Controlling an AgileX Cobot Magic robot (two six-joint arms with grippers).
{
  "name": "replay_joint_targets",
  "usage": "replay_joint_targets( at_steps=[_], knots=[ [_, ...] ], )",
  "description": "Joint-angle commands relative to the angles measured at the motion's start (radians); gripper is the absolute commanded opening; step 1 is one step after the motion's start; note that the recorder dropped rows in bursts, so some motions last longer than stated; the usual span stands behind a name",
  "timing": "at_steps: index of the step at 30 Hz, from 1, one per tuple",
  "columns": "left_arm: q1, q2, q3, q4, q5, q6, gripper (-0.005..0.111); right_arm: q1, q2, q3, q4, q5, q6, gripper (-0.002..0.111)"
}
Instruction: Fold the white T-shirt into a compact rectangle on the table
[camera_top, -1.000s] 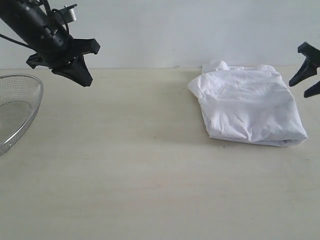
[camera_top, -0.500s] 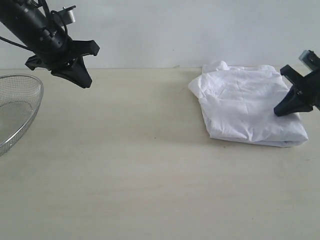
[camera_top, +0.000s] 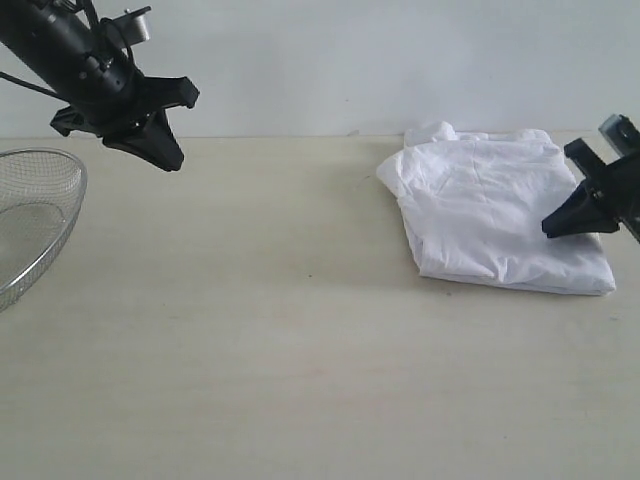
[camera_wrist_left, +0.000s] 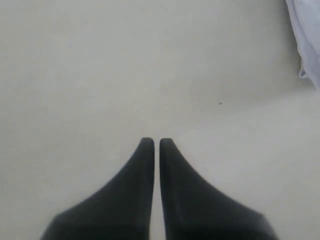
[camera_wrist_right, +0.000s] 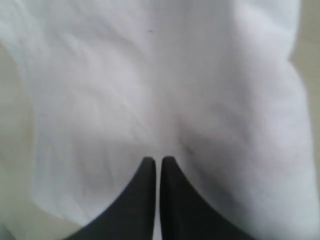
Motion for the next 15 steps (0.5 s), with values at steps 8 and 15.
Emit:
replay_joint_targets(
  at_steps=[8,15],
  knots=[
    [0.067,-0.174,0.147,-0.031,-0.111,0.006,0.004,-0.04,-0.328,0.103,0.047,-0.037,-0.075,0.0],
    [0.094,-0.386,0.424,-0.27,-0.304,0.133,0.004,-0.019,-0.629,0.449,0.226,-0.254,-0.331,0.0]
  ],
)
